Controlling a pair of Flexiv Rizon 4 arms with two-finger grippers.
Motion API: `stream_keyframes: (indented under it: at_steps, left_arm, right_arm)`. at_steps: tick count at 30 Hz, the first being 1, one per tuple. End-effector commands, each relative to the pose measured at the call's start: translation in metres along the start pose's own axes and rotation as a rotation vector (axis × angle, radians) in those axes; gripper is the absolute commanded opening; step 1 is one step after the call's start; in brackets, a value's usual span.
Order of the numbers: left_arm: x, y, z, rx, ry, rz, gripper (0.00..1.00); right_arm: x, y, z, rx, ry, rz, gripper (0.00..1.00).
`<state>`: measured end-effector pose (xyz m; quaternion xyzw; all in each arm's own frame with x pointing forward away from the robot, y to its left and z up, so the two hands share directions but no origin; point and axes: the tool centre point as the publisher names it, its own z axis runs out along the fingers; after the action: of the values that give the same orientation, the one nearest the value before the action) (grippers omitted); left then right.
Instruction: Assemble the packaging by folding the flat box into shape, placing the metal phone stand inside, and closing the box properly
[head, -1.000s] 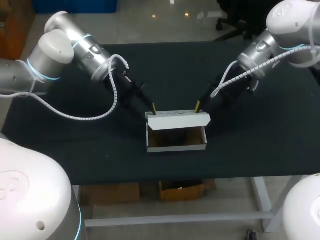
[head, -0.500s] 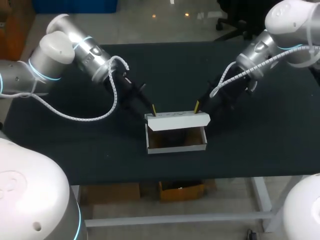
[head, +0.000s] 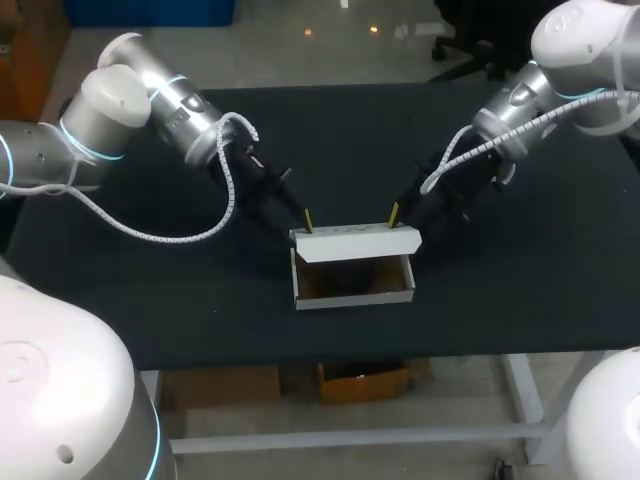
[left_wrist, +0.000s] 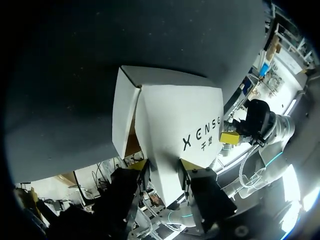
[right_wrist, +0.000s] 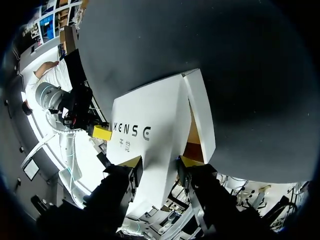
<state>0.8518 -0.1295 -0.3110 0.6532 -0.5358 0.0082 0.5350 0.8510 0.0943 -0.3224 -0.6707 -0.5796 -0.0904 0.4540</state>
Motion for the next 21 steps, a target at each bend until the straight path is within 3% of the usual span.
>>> stream_keyframes:
  at_steps: [1,21]
  left_arm:
    - [0.0028,-0.0084,0.0012,-0.035,-0.001,-0.004,0.37]
    - [0.0084,-0.0106,-0.0026,-0.076,0.007,-0.013,0.37]
  right_arm:
    - [0.0007,0.0024,0.0018,0.013,0.005,0.002,0.43]
    - [0.0061,0.0056,-0.0025,0.03,0.013,0.016,0.42]
